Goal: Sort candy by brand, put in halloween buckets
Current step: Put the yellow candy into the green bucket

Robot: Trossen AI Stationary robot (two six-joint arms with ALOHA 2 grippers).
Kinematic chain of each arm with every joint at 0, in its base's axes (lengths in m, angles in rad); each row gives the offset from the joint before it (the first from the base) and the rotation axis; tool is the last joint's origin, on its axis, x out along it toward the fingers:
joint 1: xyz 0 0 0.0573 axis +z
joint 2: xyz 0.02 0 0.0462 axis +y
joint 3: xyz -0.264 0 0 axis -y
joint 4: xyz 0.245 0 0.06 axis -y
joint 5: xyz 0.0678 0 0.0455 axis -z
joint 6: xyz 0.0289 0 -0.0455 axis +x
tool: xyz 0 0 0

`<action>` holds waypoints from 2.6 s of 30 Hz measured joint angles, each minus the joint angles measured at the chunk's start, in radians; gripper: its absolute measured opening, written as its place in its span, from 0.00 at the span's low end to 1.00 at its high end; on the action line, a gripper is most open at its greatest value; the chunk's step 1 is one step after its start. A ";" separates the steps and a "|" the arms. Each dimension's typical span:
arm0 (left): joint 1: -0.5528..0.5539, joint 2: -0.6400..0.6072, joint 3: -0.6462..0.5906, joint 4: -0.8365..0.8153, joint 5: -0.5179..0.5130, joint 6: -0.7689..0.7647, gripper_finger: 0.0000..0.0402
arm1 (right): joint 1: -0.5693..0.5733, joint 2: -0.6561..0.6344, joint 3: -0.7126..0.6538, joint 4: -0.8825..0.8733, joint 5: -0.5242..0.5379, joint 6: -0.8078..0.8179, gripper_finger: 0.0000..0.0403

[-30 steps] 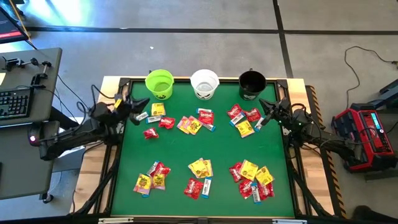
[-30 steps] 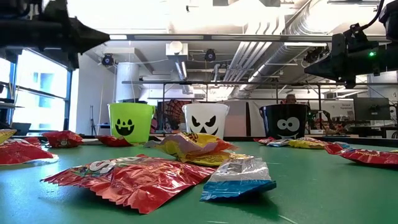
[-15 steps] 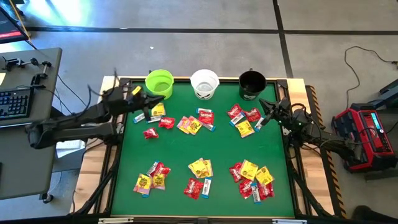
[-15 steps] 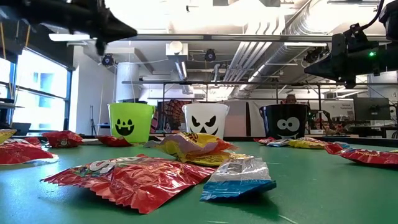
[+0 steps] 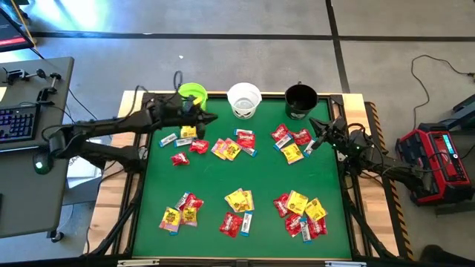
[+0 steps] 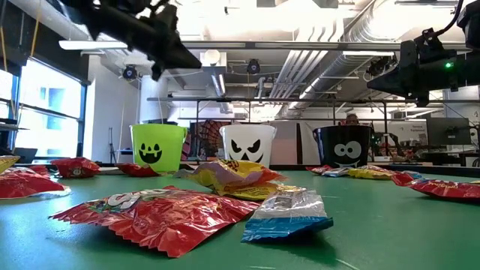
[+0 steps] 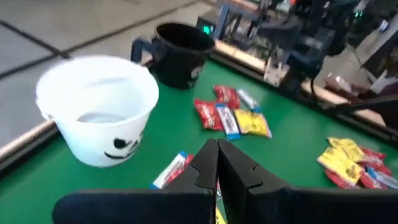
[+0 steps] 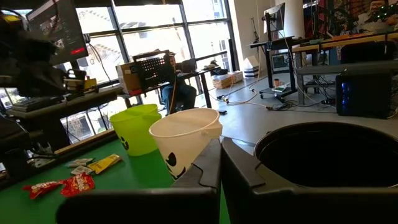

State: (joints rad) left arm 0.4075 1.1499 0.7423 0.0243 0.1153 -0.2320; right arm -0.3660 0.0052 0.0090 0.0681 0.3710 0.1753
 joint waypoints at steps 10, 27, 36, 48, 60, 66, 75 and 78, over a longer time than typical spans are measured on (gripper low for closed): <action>-0.060 0.217 0.075 -0.116 0.025 -0.073 0.07 | 0.000 0.000 0.000 0.000 0.000 0.000 0.00; -0.099 0.542 0.330 -0.393 -0.105 -0.134 0.26 | 0.000 0.000 0.000 0.000 0.000 0.000 0.00; -0.098 0.658 0.411 -0.453 -0.149 -0.172 0.29 | 0.000 0.000 0.000 0.000 0.000 0.000 0.00; -0.072 0.685 0.412 -0.519 -0.133 -0.182 0.45 | 0.000 0.000 0.000 0.000 0.000 0.000 0.00; -0.060 0.744 0.412 -0.505 -0.067 -0.159 0.46 | 0.000 0.001 0.000 0.000 0.000 0.000 0.00; -0.061 0.744 0.412 -0.483 -0.020 -0.132 0.45 | 0.000 0.001 0.000 0.000 0.000 0.000 0.00; -0.061 0.744 0.412 -0.481 0.012 -0.056 0.27 | 0.000 0.001 0.000 0.000 0.000 0.000 0.00; -0.061 0.744 0.412 -0.464 0.014 -0.035 0.17 | 0.000 0.001 0.000 0.000 0.000 0.000 0.00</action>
State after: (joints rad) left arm 0.3466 1.8938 1.1542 -0.4395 0.1292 -0.2672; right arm -0.3660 0.0063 0.0090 0.0681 0.3713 0.1753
